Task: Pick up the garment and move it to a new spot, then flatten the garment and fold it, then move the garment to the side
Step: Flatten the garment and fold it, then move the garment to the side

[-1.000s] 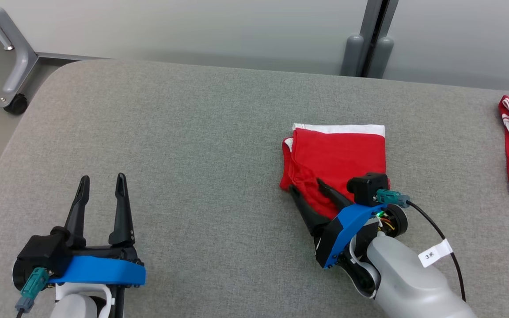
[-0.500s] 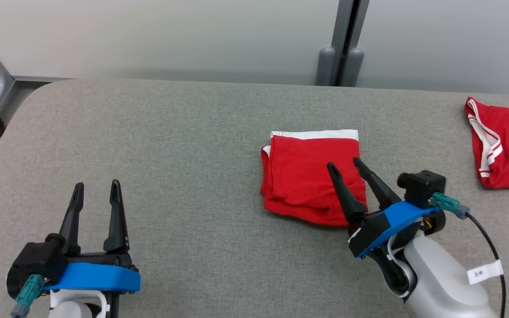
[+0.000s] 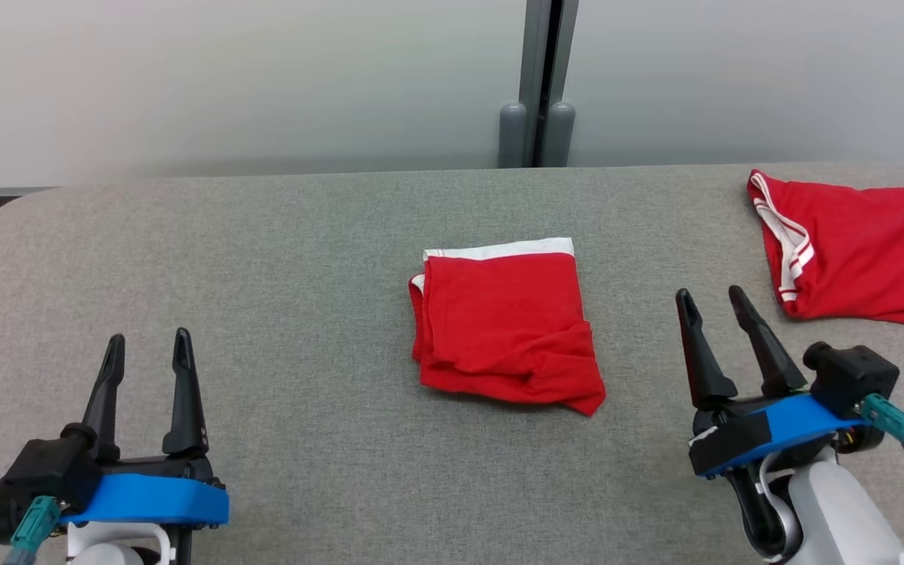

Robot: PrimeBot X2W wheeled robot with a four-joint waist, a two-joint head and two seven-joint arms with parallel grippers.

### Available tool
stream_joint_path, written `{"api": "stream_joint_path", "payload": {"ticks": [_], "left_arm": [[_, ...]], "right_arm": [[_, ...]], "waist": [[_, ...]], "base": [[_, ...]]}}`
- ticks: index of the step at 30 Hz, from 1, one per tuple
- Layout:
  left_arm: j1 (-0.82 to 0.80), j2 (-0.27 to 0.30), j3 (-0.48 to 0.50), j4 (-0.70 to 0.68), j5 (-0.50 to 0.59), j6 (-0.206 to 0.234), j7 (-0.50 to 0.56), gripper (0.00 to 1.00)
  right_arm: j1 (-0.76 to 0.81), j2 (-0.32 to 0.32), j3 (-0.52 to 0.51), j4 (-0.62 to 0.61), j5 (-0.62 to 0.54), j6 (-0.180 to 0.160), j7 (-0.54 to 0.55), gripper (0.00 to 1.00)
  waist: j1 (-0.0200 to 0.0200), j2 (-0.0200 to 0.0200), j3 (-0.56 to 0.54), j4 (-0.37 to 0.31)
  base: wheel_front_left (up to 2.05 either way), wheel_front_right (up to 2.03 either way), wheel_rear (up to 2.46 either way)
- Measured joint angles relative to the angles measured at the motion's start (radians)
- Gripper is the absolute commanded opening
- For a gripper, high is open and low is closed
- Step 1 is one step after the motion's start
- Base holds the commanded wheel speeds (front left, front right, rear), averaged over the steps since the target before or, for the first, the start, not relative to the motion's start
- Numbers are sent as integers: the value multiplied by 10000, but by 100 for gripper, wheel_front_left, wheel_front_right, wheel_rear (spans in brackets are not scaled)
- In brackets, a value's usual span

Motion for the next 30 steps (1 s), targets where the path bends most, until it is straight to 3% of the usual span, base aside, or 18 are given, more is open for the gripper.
{"api": "stream_joint_path", "payload": {"ticks": [8, 17, 30], "left_arm": [[253, 198, 192, 52, 314, 127, 0, 100], [594, 222, 25, 10, 416, 299, 44, 100], [939, 196, -173, -25, 408, 410, 165, 100]], "right_arm": [[1131, 305, -941, -1143, -1141, 0, 148, 100], [1910, 635, -1172, -2228, -1653, 0, 775, 100], [2389, 706, -1172, -2065, -2163, 0, 1016, 100]], "waist": [[0, 0, -240, -287], [0, 0, -418, -377], [-1, 0, -599, -100]], "base": [[0, 0, 0], [0, 0, 0], [0, 0, 0]]}}
